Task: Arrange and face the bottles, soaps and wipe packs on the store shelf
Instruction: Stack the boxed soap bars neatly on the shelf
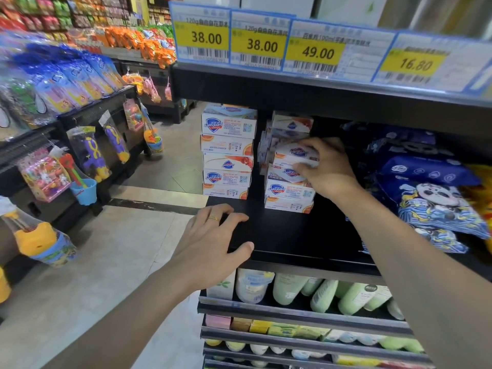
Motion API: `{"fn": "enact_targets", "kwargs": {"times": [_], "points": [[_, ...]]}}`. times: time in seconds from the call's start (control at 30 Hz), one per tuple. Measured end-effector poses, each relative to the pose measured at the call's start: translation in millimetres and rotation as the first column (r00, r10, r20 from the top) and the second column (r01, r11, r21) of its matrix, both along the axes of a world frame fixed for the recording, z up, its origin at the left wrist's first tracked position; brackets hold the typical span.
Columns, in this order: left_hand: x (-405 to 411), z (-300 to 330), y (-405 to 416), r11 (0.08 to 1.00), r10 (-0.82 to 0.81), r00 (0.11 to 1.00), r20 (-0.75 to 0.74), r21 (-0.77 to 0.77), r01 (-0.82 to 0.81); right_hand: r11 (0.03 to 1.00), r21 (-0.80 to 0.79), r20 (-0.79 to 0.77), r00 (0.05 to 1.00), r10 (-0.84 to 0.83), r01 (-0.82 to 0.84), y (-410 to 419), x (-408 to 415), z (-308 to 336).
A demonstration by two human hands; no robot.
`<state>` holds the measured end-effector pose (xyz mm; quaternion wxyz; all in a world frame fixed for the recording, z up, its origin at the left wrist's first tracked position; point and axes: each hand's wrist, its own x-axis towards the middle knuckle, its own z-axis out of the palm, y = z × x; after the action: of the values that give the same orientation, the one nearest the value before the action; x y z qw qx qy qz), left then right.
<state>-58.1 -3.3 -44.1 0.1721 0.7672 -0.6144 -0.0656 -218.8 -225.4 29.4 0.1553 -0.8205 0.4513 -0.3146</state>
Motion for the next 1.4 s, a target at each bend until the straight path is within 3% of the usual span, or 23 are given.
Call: {"fn": "enact_targets", "kwargs": {"times": [0.17, 0.27, 0.4, 0.53, 0.67, 0.8, 0.97, 1.17, 1.3, 1.4], "points": [[2.7, 3.7, -1.2, 1.0, 0.004, 0.994, -0.105, 0.016, -0.003, 0.985, -0.168, 0.108, 0.993, 0.049, -0.03, 32.7, -15.2, -7.7], [5.7, 9.7, 0.8, 0.999, 0.012, 0.95, -0.313, -0.044, -0.027, 0.98, -0.179, 0.16, 0.98, 0.119, -0.09, 64.1, -26.2, -12.9], [-3.1, 26.1, 5.6, 0.974, 0.028, 0.711, -0.702, -0.142, -0.178, 0.948, -0.243, 0.202, 0.945, 0.256, -0.205, 102.0, -35.0, -33.1], [-14.7, 42.3, 4.7, 0.971, 0.006, 0.492, -0.871, -0.112, -0.21, 0.933, -0.243, 0.219, 0.922, 0.318, -0.265, 128.9, -35.2, -50.9], [-18.7, 46.8, 6.9, 0.97, 0.008, 0.385, -0.923, -0.087, -0.228, 0.942, -0.228, 0.258, 0.917, 0.303, -0.247, 146.9, -35.1, -55.4], [-16.8, 44.9, 12.0, 0.964, 0.01, 0.346, -0.938, -0.084, -0.254, 0.936, -0.132, 0.294, 0.889, 0.351, -0.326, 149.7, -41.7, -52.6], [-11.7, 43.0, 15.1, 0.972, -0.033, 0.298, -0.954, -0.099, -0.211, 0.821, 0.151, 0.524, 0.749, 0.406, -0.551, 150.8, -45.4, -45.7], [-9.0, 44.4, 18.2, 0.98, -0.041, 0.313, -0.949, -0.099, -0.172, 0.724, 0.244, 0.721, 0.621, 0.309, -0.645, 149.6, -42.8, -42.6], [-2.2, 43.8, 14.6, 0.969, 0.002, 0.198, -0.98, -0.048, -0.243, 0.692, 0.326, 0.76, 0.614, 0.213, -0.644, 151.4, -44.8, -40.0], [5.5, 38.9, 17.5, 0.971, -0.068, 0.315, -0.947, -0.135, -0.198, 0.68, 0.366, 0.78, 0.608, 0.15, -0.636, 153.3, -46.2, -37.6]]}}
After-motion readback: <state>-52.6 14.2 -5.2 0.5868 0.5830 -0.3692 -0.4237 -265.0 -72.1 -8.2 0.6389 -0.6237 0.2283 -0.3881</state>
